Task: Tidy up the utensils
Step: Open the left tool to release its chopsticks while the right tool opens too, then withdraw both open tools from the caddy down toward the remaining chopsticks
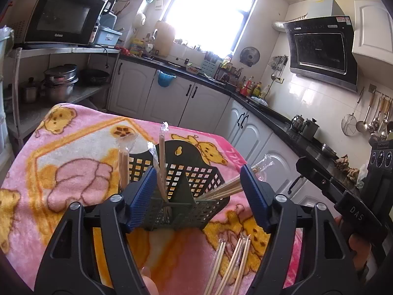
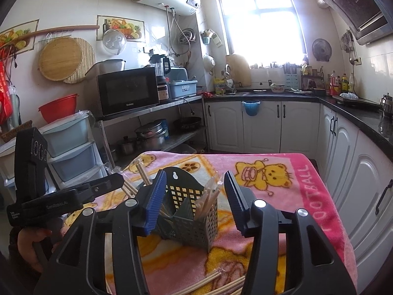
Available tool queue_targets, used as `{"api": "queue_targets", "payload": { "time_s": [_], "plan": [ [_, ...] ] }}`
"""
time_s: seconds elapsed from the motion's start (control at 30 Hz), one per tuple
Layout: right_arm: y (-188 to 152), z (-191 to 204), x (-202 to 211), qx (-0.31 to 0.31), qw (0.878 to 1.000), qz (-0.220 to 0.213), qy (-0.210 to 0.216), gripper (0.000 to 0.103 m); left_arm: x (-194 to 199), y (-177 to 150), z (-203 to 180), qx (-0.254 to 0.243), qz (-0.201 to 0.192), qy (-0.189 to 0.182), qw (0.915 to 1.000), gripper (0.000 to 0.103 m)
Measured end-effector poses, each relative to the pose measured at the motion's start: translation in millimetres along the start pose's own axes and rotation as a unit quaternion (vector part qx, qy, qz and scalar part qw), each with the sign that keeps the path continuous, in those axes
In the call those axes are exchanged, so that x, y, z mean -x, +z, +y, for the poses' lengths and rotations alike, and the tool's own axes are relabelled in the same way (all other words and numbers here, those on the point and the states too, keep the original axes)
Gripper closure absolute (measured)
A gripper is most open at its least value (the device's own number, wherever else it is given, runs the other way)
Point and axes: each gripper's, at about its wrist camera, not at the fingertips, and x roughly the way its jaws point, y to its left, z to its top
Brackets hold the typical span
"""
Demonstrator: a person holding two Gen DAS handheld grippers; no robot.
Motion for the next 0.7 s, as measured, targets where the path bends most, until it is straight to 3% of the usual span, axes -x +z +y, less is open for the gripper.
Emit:
{"api": "queue_targets", "payload": {
  "time_s": [0.27, 0.7],
  "plan": [
    [-10.4, -3.4, 7.7, -0.005, 1.0, 0.01, -0.006, 0.053, 4.3, -4.3, 2.4, -0.002, -0.001, 0.005, 1.0, 0.023],
    [-31.3, -8.0, 13.8, -0.011, 0.999, 0.033, -0.012, 0.05, 7.6, -22.5, 1.2, 0.0, 0.016, 0.009, 0.9998, 0.012]
  ]
}}
